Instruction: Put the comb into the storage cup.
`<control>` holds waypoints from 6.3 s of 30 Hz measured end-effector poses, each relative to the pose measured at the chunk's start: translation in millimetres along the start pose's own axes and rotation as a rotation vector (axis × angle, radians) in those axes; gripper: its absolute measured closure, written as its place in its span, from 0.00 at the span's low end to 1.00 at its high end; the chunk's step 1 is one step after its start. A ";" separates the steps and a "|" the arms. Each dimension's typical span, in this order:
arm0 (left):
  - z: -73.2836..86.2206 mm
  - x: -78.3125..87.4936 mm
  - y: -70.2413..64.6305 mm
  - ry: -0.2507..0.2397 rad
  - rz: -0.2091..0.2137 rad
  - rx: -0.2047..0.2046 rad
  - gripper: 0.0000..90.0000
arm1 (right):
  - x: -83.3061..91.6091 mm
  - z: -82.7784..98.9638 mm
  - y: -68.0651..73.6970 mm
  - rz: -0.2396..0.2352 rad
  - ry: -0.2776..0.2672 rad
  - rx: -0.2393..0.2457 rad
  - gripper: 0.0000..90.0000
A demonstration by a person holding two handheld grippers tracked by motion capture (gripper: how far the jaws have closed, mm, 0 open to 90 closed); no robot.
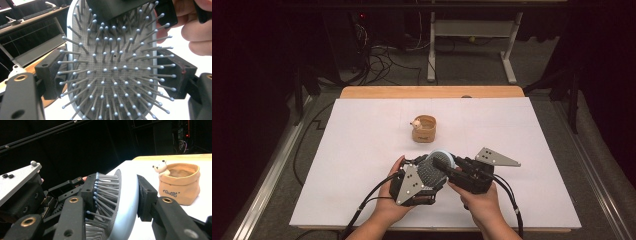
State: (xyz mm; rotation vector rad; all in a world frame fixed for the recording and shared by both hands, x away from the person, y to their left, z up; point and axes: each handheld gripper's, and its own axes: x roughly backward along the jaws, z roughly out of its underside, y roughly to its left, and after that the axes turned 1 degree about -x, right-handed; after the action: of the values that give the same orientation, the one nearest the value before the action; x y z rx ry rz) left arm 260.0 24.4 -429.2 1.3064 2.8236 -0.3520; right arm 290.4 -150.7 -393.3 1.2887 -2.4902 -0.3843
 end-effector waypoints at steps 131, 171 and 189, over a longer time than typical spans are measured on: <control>-11.8 77.1 110.1 -0.100 -0.167 0.213 0.00 | 72.1 -30.5 -39.6 0.290 -0.164 0.215 0.67; -8.4 77.8 110.6 -0.097 -0.138 0.209 0.00 | 68.3 -36.0 -34.3 0.365 -0.199 0.296 0.67; -6.2 78.1 111.2 -0.082 -0.133 0.196 0.00 | 43.0 -47.4 -32.5 0.352 -0.188 0.301 0.67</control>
State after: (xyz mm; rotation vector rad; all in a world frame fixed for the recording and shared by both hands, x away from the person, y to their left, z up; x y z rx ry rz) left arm 293.4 154.0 -453.3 1.1042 2.8735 -0.6851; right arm 309.4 -208.7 -355.6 0.9120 -2.9521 -0.0475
